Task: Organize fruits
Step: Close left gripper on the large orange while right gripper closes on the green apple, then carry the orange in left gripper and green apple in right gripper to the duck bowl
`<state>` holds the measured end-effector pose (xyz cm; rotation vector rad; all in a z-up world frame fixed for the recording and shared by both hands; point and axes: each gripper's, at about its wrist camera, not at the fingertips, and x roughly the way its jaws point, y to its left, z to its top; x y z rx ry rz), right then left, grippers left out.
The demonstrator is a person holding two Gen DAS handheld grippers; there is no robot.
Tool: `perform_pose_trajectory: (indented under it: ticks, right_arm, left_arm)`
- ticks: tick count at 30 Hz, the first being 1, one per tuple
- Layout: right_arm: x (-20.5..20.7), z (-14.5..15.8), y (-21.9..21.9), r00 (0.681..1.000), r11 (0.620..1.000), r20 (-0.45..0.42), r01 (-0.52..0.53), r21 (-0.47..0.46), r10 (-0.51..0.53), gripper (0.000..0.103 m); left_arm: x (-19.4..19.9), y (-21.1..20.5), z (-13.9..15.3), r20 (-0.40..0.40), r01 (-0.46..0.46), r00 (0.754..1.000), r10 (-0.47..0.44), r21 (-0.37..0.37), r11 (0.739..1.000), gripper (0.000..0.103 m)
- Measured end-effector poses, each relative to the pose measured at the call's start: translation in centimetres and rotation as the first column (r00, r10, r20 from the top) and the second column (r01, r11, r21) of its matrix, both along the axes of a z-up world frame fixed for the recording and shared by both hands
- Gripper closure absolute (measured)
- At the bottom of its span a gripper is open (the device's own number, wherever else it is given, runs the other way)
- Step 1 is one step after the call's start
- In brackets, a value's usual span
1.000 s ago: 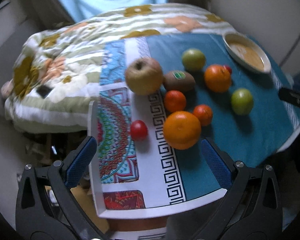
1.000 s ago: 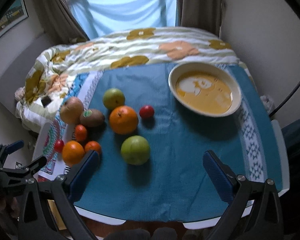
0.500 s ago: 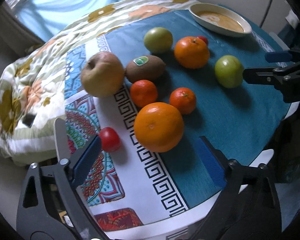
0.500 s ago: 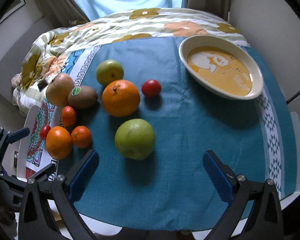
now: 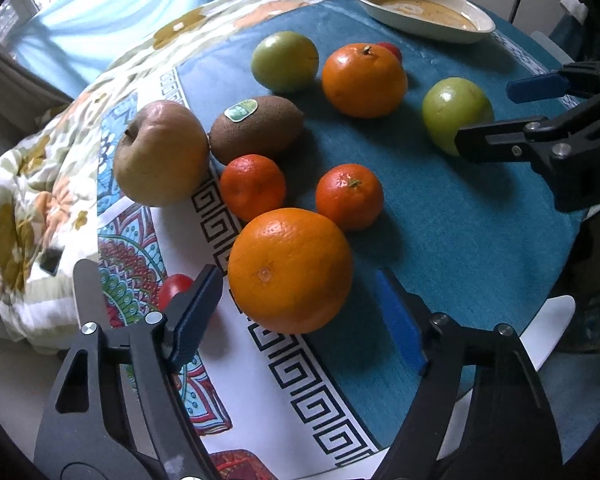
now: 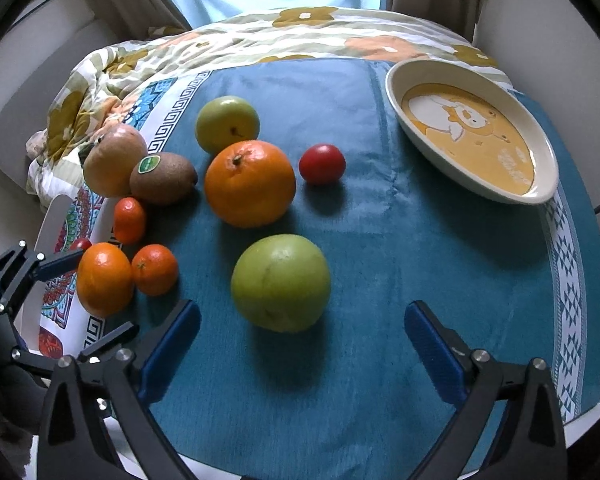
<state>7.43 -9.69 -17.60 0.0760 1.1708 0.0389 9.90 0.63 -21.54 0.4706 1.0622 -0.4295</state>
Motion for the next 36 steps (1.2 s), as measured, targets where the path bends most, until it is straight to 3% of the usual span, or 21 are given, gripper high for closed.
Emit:
perform_pose_trajectory:
  ticks: [9,11,19,21,24,36]
  right_arm:
    - [0.6,-1.0,0.3,1.0,1.0,-0.012,-0.015,0.013,0.015,0.018]
    - [0.8,-1.2,0.4,1.0,1.0,-0.013,-0.02,0.012,0.02,0.02]
    - [1.3,-1.8,0.9,0.999,1.0,-0.021,-0.031,0.004,0.031,0.028]
    - [1.4,-1.9,0.9,0.999,0.999,-0.024,-0.037,0.0,0.037,0.042]
    - [1.4,-1.9,1.0,0.999,0.999,-0.022,-0.049,0.016,0.05,0.054]
    - [0.7,0.0,1.3,0.998,0.998,0.032,-0.06,0.008,0.06,0.054]
  left_arm:
    - [0.0,0.7,-0.5,-0.024,-0.001,1.0,0.0,-0.031,1.0,0.034]
    - [0.1,1.0,-0.4,-0.021,-0.007,1.0,0.007,-0.034,0.999,0.04]
    - [0.2,1.1,-0.3,-0.023,0.003,1.0,-0.003,-0.028,1.0,0.041]
    - [0.2,1.2,-0.3,-0.026,-0.003,1.0,0.002,-0.033,0.999,0.041]
    - [0.1,1.1,-0.3,-0.028,-0.002,1.0,0.001,-0.034,0.999,0.042]
    - [-0.7,1.2,0.7,-0.014,-0.01,1.0,0.009,-0.041,0.999,0.042]
